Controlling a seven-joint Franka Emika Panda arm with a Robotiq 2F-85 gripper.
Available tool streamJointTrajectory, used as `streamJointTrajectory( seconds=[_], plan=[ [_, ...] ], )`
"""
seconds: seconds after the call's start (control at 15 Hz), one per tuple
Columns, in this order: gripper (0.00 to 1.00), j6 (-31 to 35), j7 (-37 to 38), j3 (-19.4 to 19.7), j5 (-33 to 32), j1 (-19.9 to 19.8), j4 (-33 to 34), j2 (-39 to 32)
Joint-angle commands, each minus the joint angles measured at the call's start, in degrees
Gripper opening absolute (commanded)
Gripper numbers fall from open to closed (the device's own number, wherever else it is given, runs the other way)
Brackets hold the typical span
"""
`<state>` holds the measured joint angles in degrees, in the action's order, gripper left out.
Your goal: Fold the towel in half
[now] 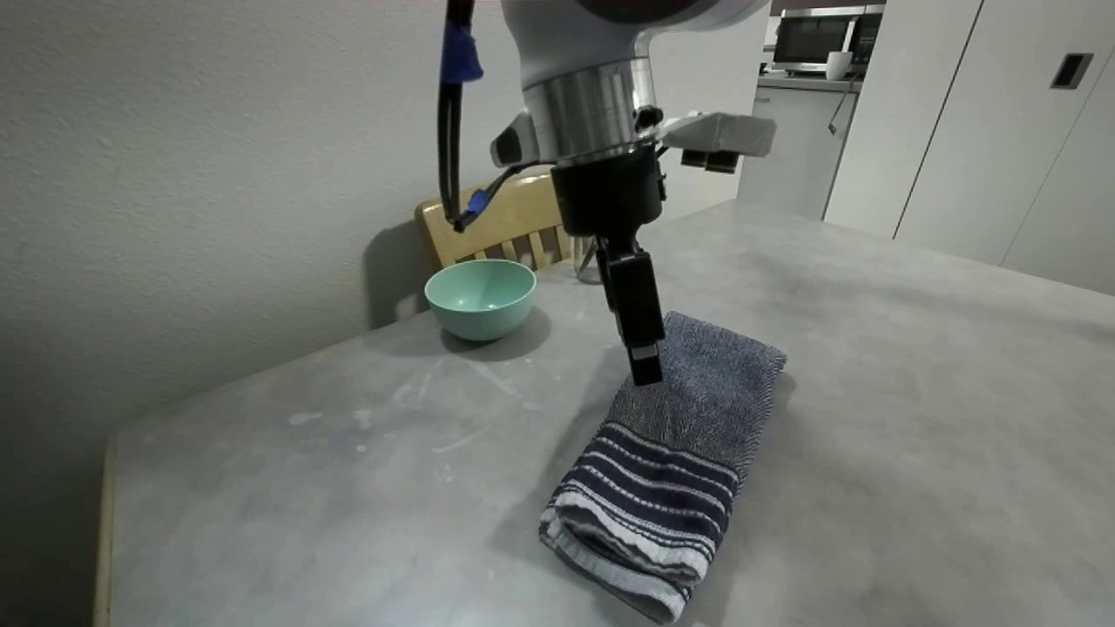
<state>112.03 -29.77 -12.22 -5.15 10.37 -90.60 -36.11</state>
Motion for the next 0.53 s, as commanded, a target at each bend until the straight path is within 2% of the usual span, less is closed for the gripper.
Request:
streamJointTrajectory(
  seconds=[0.0,0.27,0.4,0.47],
  plan=[
    [1.0,3.9,-4.9,0.9,-2.2,-3.7,-5.3,3.9],
    [1.0,13.8,-6.5,4.3,-8.8,-6.6,-14.4,9.9],
    [1.0,19.0,-6.3,5.8,-9.8,-8.8,-19.2,13.0],
    [1.0,14.1,-5.4,5.0,-8.7,-7.0,-11.8,7.8]
  ],
)
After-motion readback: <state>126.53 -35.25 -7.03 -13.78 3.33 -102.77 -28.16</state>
